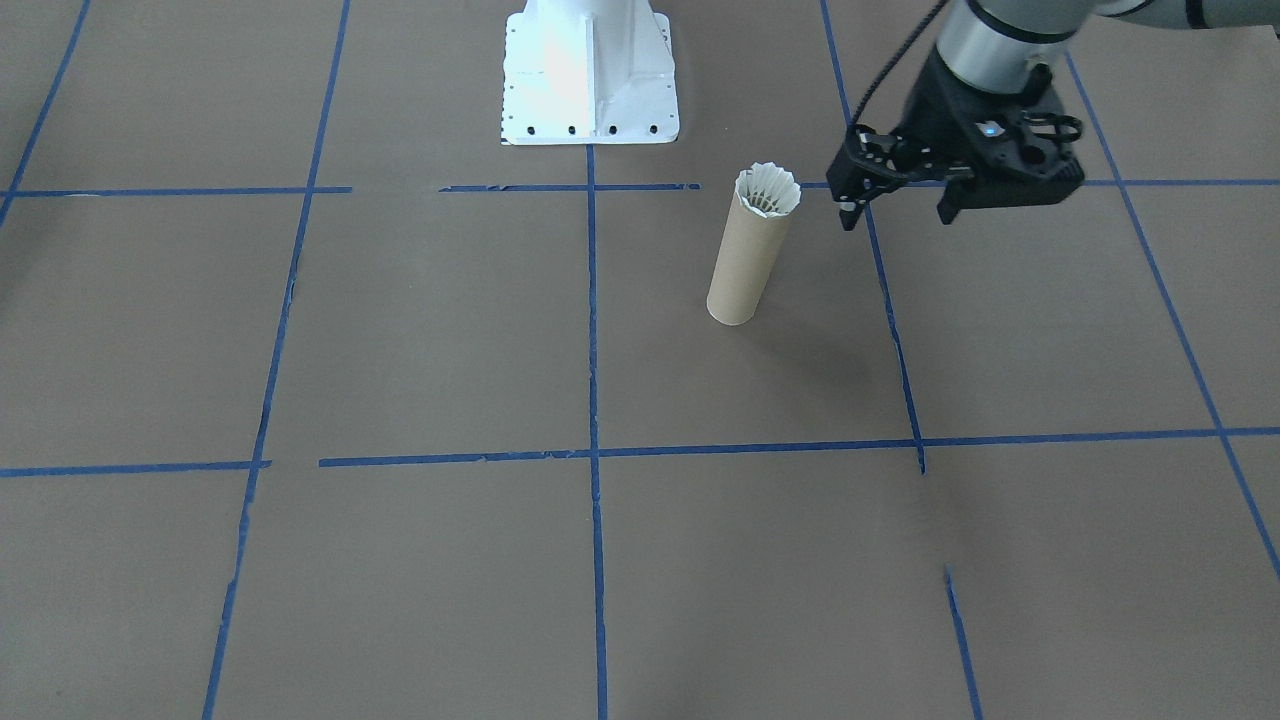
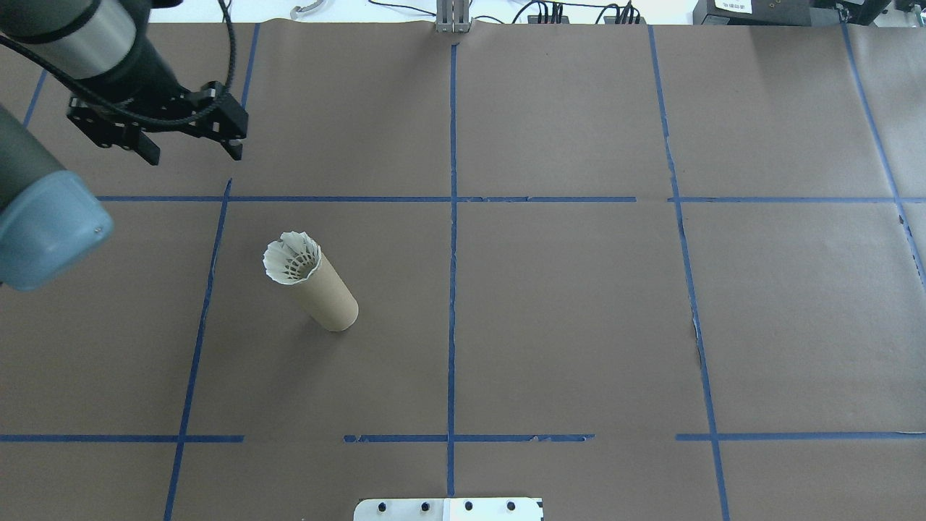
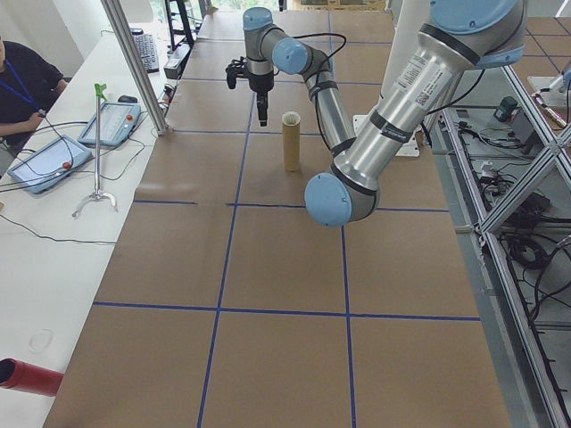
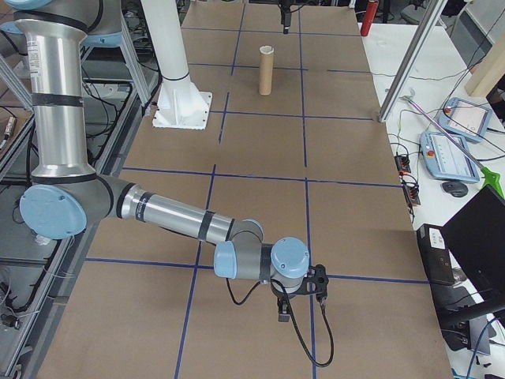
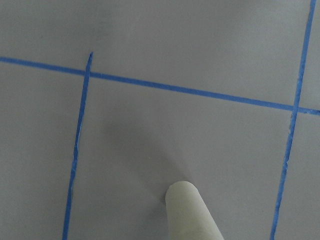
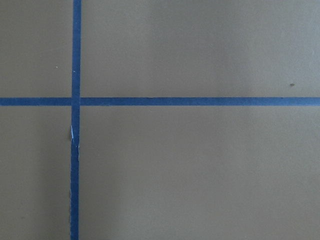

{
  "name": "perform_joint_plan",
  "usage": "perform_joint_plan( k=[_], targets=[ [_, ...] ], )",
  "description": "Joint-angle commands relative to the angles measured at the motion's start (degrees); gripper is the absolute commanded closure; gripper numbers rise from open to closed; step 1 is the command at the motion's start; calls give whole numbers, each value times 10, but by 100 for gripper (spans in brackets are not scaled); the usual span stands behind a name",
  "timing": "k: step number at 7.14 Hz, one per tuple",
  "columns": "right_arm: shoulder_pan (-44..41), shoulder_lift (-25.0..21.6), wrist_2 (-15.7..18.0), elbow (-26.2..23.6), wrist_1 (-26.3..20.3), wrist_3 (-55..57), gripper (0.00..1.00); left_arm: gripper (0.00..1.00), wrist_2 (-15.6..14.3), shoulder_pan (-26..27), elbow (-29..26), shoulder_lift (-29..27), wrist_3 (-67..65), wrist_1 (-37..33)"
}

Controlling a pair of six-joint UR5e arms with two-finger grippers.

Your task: Collect badminton balls into bucket

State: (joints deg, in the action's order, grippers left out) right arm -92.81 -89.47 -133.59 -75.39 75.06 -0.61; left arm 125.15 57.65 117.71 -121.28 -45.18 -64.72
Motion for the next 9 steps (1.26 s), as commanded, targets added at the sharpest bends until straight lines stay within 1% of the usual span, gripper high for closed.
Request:
perform_joint_plan(
  k=[1, 3, 4, 5, 6, 7, 8, 9],
  targets=[
    [0, 1, 0, 0, 0, 0, 0, 0, 1, 102, -24, 99, 199, -57],
    [0, 0, 0, 1, 0, 0, 0, 0, 1, 200, -91, 147, 374, -60],
    [0, 0, 0, 1, 0, 0, 0, 0, 1, 247, -133, 172, 448, -87],
    [0, 1, 0, 1, 0, 0, 0, 0, 0, 277, -170, 210, 489, -143],
    [0, 0, 0, 1, 0, 0, 0, 0, 1, 297, -190, 248, 501, -200],
    [0, 0, 0, 1, 0, 0, 0, 0, 5, 309, -202, 275, 500, -227],
    [0, 0, 0, 1, 0, 0, 0, 0, 41, 319, -211, 297, 494, -226],
    [0, 0, 0, 0, 0, 0, 0, 0, 81, 340, -235, 319, 494, -226]
  ],
)
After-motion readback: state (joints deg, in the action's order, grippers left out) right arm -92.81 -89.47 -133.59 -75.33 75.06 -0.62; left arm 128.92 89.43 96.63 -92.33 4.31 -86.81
